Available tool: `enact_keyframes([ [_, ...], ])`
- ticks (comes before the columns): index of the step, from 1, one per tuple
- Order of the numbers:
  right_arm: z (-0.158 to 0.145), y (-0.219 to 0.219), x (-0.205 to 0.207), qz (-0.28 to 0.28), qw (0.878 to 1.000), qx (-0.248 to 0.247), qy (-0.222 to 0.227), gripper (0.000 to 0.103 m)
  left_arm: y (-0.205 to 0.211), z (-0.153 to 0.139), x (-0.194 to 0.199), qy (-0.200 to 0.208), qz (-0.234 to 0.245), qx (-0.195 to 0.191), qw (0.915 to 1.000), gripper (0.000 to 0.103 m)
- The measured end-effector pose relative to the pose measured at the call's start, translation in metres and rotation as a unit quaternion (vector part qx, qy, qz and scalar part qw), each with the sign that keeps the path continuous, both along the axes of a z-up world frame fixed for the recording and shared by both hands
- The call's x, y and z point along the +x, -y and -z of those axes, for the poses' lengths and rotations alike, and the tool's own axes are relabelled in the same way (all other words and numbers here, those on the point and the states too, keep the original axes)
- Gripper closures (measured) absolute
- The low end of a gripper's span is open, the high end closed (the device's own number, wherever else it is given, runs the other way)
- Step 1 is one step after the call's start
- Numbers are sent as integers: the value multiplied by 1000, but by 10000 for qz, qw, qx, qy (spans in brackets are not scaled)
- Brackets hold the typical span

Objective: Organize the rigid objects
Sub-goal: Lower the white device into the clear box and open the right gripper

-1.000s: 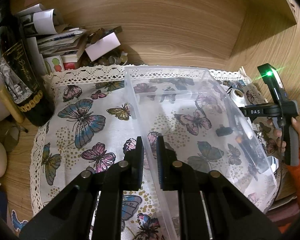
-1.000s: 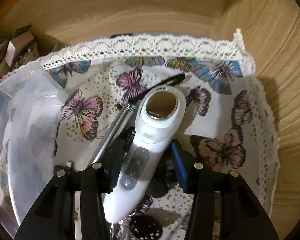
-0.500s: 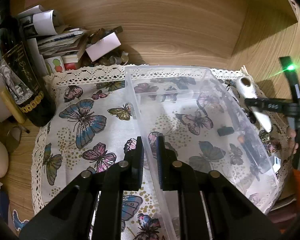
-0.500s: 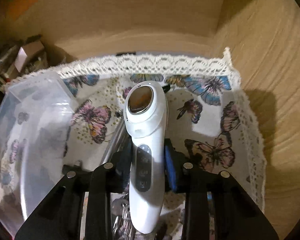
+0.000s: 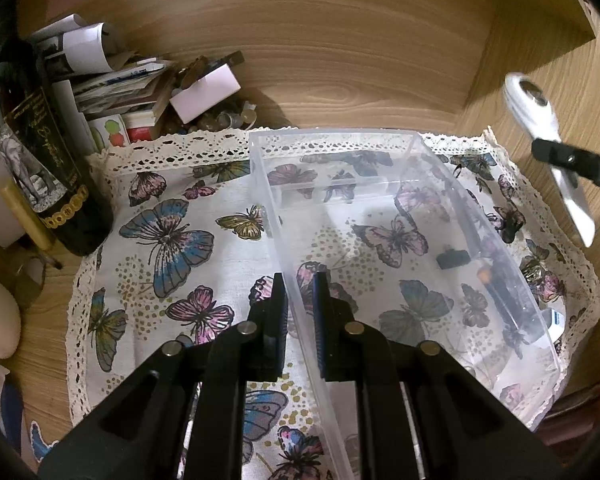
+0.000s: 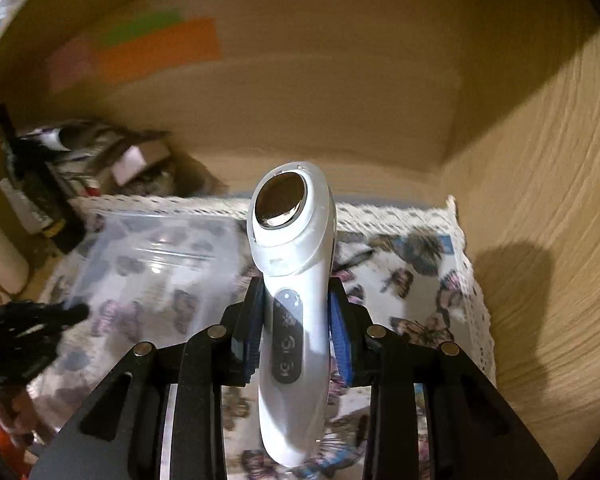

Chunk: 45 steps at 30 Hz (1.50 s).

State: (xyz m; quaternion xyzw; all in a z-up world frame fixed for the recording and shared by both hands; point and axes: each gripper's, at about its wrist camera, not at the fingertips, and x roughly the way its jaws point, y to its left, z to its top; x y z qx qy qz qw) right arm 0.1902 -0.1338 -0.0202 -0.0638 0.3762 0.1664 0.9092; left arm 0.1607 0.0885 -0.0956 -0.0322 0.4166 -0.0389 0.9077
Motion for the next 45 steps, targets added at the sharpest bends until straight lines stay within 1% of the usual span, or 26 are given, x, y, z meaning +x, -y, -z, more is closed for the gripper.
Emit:
enact_keyframes([
  [3,-4,-18,-12,-218,9996,-45,149,75,1,0,0,2,-2,39,10000,91],
  [9,6,-48,-18,-655,9978,1,87,75,3,0,0,17,-8,49,10000,91],
  [12,14,-63,-16,-846,9964,9,-57,75,3,0,0,22,-3,30,10000,91],
  [14,22,-74,-15,-984,9949,-74,-190,75,3,0,-1,29,2,28,10000,91],
  [19,41,-98,-9,-1231,9904,-333,-539,75,2,0,-1,39,11,1,10000,91],
  [24,61,-115,1,-1418,9829,-634,-985,75,3,0,-2,61,26,-3,10000,90],
  [30,76,-127,-1,-1629,9739,-1033,-1195,75,2,0,-2,70,32,-16,10000,90],
  [34,82,-130,-1,-1730,9693,-1091,-1365,75,3,0,-1,73,35,-10,10000,90],
  [38,80,-130,-3,-1726,9708,-1068,-1279,75,3,0,-1,76,39,9,10000,90],
  [45,63,-120,-11,-1695,9756,-903,-1064,75,4,0,-2,77,38,24,10000,90],
])
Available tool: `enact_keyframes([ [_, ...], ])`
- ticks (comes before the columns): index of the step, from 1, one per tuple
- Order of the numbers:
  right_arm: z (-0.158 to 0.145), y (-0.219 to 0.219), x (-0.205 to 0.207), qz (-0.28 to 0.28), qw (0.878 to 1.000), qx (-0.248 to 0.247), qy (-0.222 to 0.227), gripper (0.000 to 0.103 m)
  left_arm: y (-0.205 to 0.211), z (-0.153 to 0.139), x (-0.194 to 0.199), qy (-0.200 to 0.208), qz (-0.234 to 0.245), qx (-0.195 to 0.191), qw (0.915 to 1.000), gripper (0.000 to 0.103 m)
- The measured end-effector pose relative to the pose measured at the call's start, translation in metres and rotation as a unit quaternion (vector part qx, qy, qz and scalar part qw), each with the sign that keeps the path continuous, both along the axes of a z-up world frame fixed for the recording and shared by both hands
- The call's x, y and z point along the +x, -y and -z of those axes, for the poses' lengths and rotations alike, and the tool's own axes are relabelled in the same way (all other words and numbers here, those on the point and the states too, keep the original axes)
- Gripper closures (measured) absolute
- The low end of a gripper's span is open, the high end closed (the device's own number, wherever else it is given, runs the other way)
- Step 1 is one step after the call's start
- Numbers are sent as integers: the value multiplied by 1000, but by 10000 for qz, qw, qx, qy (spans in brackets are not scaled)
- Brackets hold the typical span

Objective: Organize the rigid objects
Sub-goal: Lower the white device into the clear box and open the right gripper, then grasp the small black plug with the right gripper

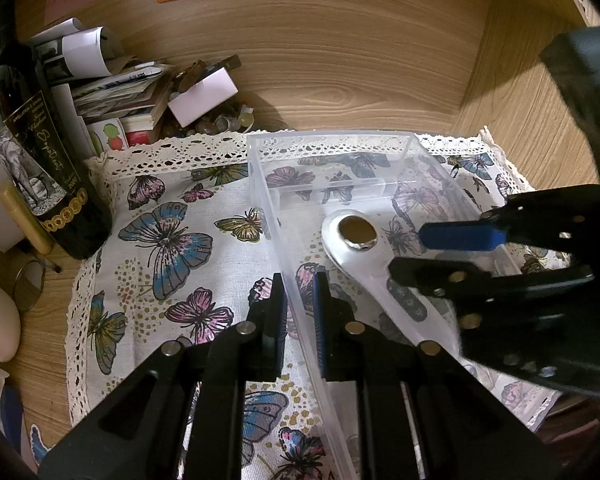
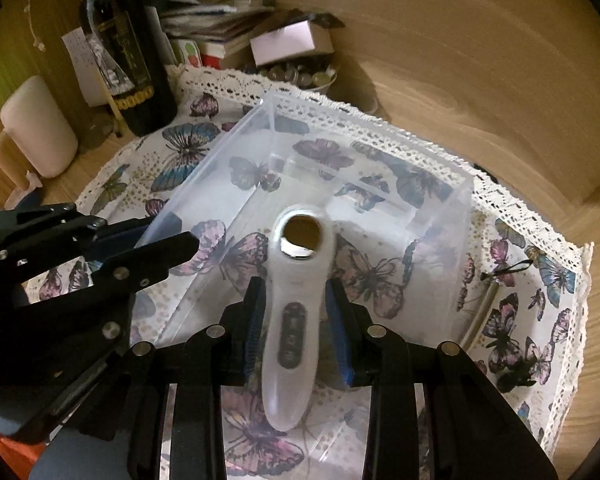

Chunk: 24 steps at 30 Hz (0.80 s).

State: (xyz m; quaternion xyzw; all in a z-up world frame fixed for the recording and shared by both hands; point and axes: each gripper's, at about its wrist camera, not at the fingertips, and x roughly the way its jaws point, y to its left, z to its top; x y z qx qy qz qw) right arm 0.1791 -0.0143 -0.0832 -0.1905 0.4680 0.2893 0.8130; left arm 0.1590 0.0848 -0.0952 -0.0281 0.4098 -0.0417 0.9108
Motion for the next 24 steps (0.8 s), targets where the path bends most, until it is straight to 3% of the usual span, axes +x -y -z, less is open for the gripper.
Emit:
enact_keyframes([
  [14,-47,57,-4,643,9940,557,683,58,-1,0,-1,-4,-2,43,10000,90],
  [24,-53,140,16,1868,9768,438,949,50,1,1,2,-35,-24,62,10000,90],
])
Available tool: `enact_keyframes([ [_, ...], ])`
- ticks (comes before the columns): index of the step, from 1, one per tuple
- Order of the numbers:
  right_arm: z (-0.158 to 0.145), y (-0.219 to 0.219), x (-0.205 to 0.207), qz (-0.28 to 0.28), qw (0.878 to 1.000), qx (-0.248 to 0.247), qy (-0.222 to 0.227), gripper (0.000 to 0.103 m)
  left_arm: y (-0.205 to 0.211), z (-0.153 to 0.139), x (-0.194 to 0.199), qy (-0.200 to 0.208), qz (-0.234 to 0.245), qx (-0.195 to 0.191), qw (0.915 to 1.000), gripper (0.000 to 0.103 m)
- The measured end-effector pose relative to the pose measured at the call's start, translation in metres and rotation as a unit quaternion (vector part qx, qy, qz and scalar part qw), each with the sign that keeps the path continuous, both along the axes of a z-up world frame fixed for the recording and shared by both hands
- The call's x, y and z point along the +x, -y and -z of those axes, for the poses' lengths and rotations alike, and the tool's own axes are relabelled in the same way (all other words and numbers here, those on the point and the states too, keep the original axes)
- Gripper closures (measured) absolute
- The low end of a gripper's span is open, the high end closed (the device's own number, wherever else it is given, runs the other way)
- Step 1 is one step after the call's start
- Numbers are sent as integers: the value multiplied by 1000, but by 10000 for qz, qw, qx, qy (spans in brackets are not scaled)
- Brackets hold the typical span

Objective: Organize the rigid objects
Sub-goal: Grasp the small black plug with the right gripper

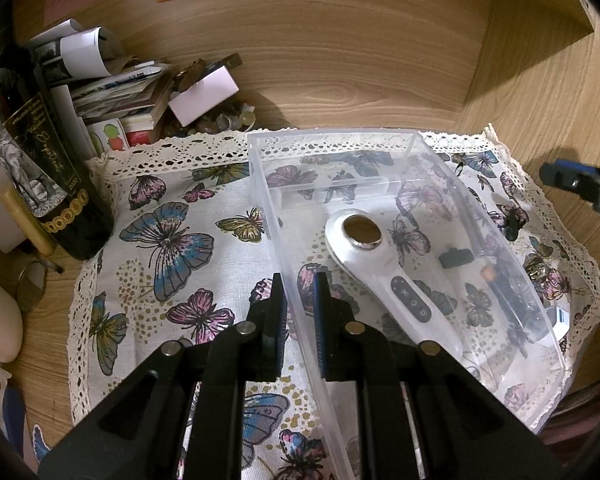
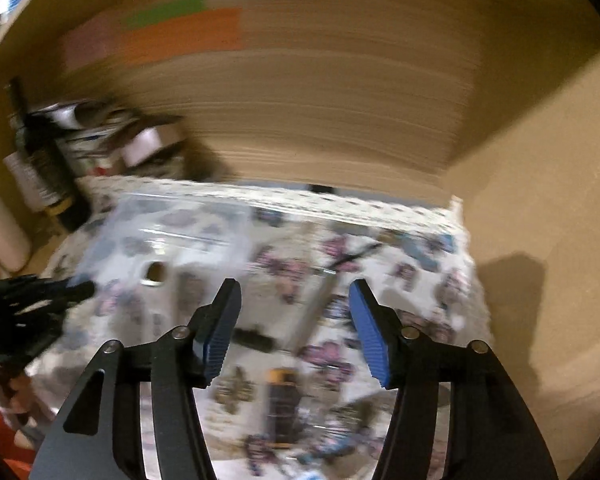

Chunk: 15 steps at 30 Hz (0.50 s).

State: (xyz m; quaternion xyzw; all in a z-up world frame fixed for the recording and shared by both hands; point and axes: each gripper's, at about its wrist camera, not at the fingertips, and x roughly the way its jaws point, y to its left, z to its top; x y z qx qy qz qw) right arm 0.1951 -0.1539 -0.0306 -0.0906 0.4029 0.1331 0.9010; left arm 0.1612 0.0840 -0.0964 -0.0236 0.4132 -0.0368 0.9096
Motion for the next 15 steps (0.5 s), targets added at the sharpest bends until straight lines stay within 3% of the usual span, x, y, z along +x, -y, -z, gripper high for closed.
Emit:
enact_keyframes([
  [5,30,29,18,460,9980,-119,-408,50,0,0,0,-6,-1,-12,10000,90],
  [15,94,60,48,763,9890,15,-1266,50,2,1,3,-52,-14,60,10000,90],
])
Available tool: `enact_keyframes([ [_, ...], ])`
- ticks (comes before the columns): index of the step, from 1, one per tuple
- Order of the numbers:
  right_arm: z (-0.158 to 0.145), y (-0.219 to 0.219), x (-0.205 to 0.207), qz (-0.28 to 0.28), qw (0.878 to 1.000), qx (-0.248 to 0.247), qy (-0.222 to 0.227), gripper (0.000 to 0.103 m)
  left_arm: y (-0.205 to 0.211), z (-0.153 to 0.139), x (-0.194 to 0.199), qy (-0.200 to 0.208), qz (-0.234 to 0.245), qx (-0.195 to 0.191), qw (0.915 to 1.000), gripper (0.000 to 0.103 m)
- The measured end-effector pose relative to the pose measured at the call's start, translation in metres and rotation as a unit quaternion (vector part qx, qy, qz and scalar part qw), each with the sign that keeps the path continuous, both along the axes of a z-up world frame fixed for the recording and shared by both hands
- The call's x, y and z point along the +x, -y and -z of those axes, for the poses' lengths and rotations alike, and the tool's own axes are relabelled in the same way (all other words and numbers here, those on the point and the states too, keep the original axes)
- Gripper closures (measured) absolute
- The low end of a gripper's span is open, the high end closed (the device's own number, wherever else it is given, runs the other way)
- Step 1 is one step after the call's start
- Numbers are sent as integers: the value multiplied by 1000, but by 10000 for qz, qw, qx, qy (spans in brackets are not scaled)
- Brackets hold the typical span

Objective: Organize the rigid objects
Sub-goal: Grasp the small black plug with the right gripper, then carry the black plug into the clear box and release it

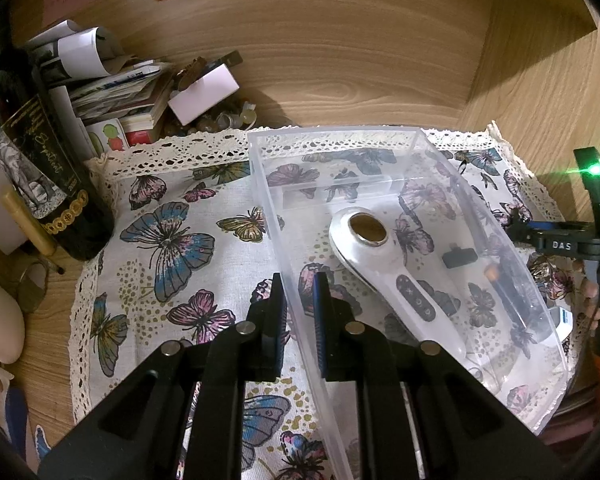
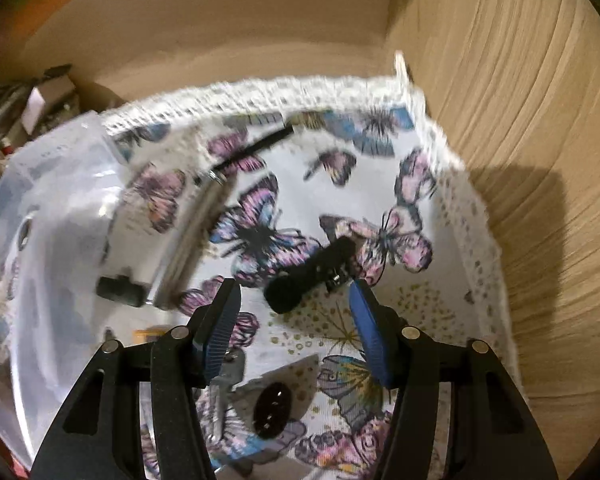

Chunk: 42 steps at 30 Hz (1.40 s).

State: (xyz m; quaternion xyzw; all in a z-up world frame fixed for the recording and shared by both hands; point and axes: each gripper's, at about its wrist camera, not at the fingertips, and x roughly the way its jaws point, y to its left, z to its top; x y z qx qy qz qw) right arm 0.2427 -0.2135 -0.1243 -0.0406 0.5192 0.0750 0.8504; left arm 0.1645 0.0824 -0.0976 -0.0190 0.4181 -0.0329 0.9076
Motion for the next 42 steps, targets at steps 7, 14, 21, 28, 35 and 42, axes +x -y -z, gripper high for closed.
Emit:
enact_keyframes([
  [7,6,9,17,125,9998,167,-32,50,-1,1,1,-17,-33,-17,10000,90],
  [14,4,3,15,17,9999,12,136,63,-1,1,1,-20,-29,-17,10000,90],
  [21,-17,-14,4,-166,9991,71,376,63,-1,1,1,-16,-28,-11,10000,90],
  [28,-57,-45,-28,-699,9933,218,892,63,0,1,2,-21,-30,-13,10000,90],
  [35,-82,-85,-54,-1497,9805,303,1240,63,0,1,2,-18,-32,-10,10000,90],
  [42,-80,-125,-69,-2137,9687,314,1222,63,0,1,2,-19,-30,-10,10000,90],
])
